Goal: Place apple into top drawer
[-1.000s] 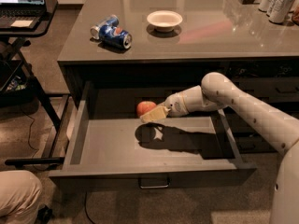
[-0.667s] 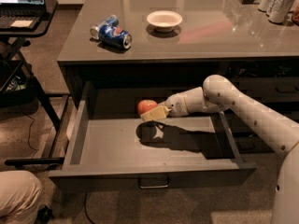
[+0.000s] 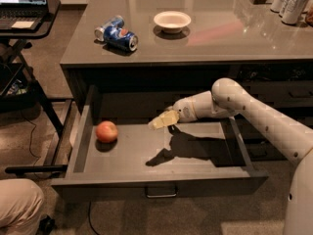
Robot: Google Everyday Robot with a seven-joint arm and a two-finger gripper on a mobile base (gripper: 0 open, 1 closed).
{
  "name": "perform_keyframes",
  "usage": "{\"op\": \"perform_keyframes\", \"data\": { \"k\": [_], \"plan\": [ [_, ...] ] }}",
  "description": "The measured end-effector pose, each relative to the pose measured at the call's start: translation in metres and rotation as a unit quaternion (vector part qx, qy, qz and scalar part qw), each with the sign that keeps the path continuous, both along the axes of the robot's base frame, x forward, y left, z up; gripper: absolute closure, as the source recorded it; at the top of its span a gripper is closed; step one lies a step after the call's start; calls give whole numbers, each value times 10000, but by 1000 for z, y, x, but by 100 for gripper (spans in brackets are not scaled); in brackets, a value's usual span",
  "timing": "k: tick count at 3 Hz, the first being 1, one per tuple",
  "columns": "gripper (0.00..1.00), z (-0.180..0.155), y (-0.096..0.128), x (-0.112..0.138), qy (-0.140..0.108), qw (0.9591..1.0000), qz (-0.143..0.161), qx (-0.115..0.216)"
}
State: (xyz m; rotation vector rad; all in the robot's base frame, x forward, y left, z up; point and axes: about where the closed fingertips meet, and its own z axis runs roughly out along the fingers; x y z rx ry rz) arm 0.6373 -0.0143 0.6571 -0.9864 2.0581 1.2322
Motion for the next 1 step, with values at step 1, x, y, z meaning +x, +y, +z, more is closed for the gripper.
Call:
{"op": "perform_keyframes", "data": {
  "k": [1],
  "plan": [
    [0,0,0,0,0,10000,0,0]
  ]
}}
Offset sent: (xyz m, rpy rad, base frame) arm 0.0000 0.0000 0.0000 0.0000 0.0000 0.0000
